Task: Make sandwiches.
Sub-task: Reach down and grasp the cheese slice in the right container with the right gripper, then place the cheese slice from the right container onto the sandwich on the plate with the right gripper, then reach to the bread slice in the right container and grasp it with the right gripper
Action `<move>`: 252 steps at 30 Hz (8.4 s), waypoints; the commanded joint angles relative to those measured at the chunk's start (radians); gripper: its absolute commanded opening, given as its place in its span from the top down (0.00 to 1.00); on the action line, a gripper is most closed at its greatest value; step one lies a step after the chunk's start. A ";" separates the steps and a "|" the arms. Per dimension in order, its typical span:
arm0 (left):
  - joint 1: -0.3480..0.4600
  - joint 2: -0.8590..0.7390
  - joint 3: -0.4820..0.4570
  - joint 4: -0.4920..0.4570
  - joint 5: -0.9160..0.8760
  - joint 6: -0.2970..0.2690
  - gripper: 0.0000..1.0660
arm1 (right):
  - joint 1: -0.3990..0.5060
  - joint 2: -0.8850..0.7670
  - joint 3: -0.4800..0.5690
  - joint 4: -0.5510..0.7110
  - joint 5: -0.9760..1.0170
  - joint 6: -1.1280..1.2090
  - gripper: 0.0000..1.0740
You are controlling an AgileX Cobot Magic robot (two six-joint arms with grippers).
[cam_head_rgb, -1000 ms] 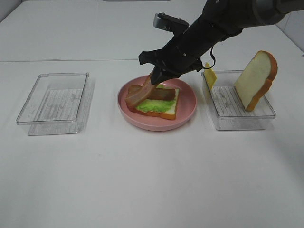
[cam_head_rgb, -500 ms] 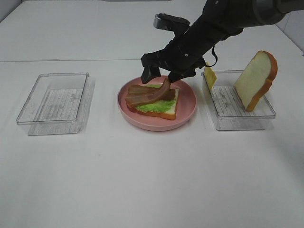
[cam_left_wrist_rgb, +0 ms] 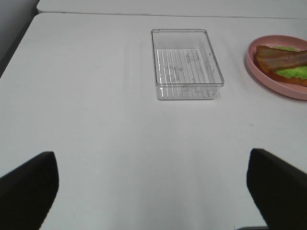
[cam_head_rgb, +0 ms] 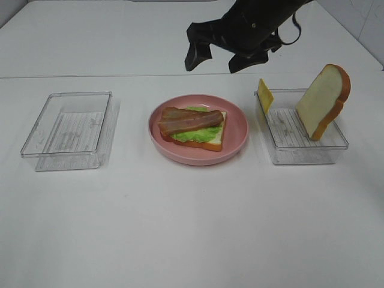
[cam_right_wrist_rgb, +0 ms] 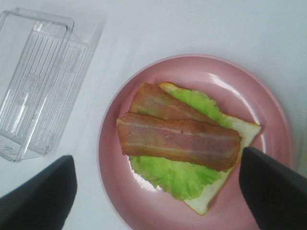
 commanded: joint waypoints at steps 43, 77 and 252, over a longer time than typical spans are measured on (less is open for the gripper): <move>0.002 -0.022 0.001 -0.011 -0.006 -0.001 0.06 | -0.227 0.381 -0.455 -0.183 0.429 0.232 0.20; 0.002 -0.022 0.001 -0.011 -0.006 -0.001 0.06 | -0.225 0.416 -0.459 -0.114 0.444 0.224 0.51; 0.002 -0.022 0.001 -0.014 -0.006 0.000 0.06 | -0.448 0.262 -0.271 -0.233 0.362 0.097 0.11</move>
